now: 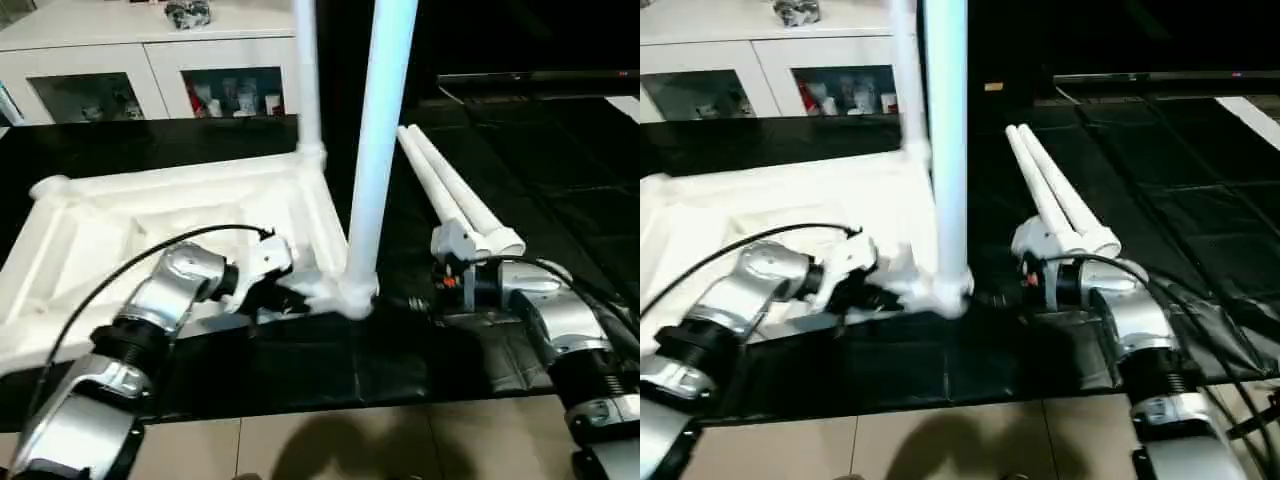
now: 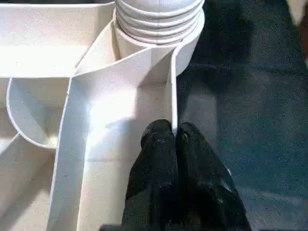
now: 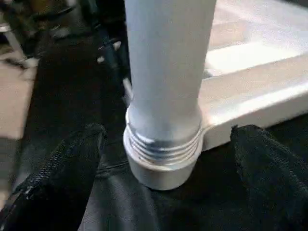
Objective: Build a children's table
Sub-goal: Rotate leg to tighten
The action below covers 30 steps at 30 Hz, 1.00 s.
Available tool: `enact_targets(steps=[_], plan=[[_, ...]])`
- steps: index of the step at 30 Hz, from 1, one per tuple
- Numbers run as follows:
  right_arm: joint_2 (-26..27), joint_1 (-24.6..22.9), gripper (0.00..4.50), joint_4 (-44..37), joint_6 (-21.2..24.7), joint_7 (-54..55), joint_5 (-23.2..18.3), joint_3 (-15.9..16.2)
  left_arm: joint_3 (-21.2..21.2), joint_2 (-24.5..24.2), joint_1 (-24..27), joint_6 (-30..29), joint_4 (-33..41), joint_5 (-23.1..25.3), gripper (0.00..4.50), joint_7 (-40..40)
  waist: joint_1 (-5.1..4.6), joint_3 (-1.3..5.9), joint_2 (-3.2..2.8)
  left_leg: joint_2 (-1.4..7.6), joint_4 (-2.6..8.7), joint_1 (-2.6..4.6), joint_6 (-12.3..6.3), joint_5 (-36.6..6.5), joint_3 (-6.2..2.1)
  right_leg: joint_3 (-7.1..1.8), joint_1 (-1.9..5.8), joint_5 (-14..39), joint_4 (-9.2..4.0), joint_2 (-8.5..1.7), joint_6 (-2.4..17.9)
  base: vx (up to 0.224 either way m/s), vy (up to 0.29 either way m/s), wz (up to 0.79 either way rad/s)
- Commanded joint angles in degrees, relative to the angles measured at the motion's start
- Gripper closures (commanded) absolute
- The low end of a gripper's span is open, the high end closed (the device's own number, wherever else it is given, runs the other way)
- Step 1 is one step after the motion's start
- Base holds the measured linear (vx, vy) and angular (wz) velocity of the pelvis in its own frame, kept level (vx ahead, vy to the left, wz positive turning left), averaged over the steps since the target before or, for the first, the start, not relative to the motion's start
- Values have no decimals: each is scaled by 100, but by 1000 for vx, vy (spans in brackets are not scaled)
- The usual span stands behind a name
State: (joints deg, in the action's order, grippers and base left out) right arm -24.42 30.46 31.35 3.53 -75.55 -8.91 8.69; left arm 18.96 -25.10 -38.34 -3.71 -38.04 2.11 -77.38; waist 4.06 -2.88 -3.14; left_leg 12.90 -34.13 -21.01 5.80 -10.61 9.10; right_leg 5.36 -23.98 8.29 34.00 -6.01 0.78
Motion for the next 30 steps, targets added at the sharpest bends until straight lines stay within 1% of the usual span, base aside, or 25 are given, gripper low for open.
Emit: enact_targets(steps=[1, 2, 3, 4, 5, 6, 7, 9, 10, 11, 13, 15, 18, 21, 23, 26, 30], plan=[[9, 98, 8, -14, -158, -165, 99, 156, 212, -17, -54, 193, 59, 57, 450, -398, -9, 419, 63, -24, 393, 11, -465, -1264, 114, -185, 383, 1452, -353, -146, 1368, 0, 0, 0], [9, 98, 8, -14, -158, -165, 99, 156, 212, -17, -54, 193, 59, 57, 450, -398, -1, 421, 57, -24, 391, 16, -443, -1258, 118, -188, 376, 1477, -354, -147, 1358, 0, 0, 0], [57, 159, 8, 75, -210, -202, 149, 218, 279, -39, -18, 197, 152, 51, 450, -524, 19, 431, 66, -17, 388, 29, -435, -1221, 119, -192, 370, 1440, -344, -152, 1369, 0, 0, 0], [109, 214, 8, 145, -249, -258, 203, 275, 342, -54, 18, 234, 233, 34, 450, -639, 25, 427, 60, -16, 393, 25, -430, -1208, 120, -193, 368, 1418, -335, -146, 1379, 0, 0, 0], [144, 245, 8, 179, -261, -319, 229, 319, 393, -64, 53, 248, 309, 23, 450, -720, 27, 428, 87, -12, 396, 14, -424, -1215, 119, -190, 374, 1435, -328, -154, 1381, 0, 0, 0], [146, 246, 8, 179, -259, -326, 229, 322, 396, -65, 55, 249, 313, 22, 450, -724, 28, 421, 78, -16, 400, 7, -426, -1219, 121, -188, 376, 1481, -330, -148, 1362, 0, 0, 0], [162, 254, 8, 177, -238, -383, 228, 349, 421, -67, 78, 254, 355, 17, 450, -754, 66, 429, 67, -1, 396, 44, -420, -1195, 128, -201, 357, 1492, -335, -161, 1348, 0, 0, 0], [166, 263, 8, 164, -216, -425, 217, 388, 435, -60, 89, 286, 367, 16, 450, -767, 81, 436, 71, 0, 388, 51, -441, -1151, 142, -206, 348, 1271, -310, -145, 1418, 0, 0, 0], [174, 274, 23, 154, -170, -475, 193, 420, 454, -55, 104, 290, 393, 11, 450, -792, 78, 427, 89, -5, 395, 43, -444, -1189, 149, -198, 355, 1278, -310, -138, 1414, 0, 0, 0], [174, 274, 42, 154, -170, -475, 193, 420, 454, -55, 104, 290, 393, 11, 450, -792, 79, 427, 82, -4, 400, 38, -442, -1208, 144, -195, 362, 1314, -304, -142, 1401, 0, 0, 0], [186, 292, 47, 170, -137, -533, 170, 462, 485, -54, 122, 311, 429, 15, 450, -829, 70, 423, 83, -2, 405, 32, -413, -1283, 138, -196, 364, 1465, -319, -158, 1331, 0, 0, 0], [186, 292, 75, 170, -137, -533, 170, 462, 485, -54, 122, 311, 429, 15, 450, -829, 65, 420, 85, -5, 404, 35, -404, -1292, 143, -200, 357, 1506, -330, -157, 1310, 0, 0, 0], [186, 292, 94, 170, -137, -533, 170, 462, 485, -54, 122, 311, 429, 15, 450, -829, 72, 427, 91, -10, 397, 32, -404, -1239, 146, -201, 361, 1506, -329, -160, 1293, 0, 0, 0], [186, 292, 127, 170, -137, -533, 170, 462, 485, -54, 122, 311, 429, 15, 450, -829, 73, 425, 95, -13, 394, 25, -413, -1209, 146, -200, 361, 1517, -329, -157, 1281, 0, 0, 0], [186, 292, 138, 170, -137, -533, 170, 462, 485, -54, 122, 311, 429, 15, 450, -829, 72, 425, 92, -12, 397, 23, -409, -1225, 144, -197, 363, 1558, -334, -160, 1269, 0, 0, 0], [186, 292, 168, 170, -137, -533, 170, 462, 485, -54, 122, 311, 429, 15, 450, -829, 69, 425, 95, -13, 396, 24, -397, -1235, 144, -198, 361, 1600, -340, -159, 1252, 0, 0, 0], [186, 292, 183, 170, -137, -533, 170, 462, 485, -54, 122, 311, 429, 15, 450, -829, 69, 428, 91, -9, 396, 26, -401, -1214, 142, -197, 359, 1546, -331, -155, 1268, 0, 0, 0]])
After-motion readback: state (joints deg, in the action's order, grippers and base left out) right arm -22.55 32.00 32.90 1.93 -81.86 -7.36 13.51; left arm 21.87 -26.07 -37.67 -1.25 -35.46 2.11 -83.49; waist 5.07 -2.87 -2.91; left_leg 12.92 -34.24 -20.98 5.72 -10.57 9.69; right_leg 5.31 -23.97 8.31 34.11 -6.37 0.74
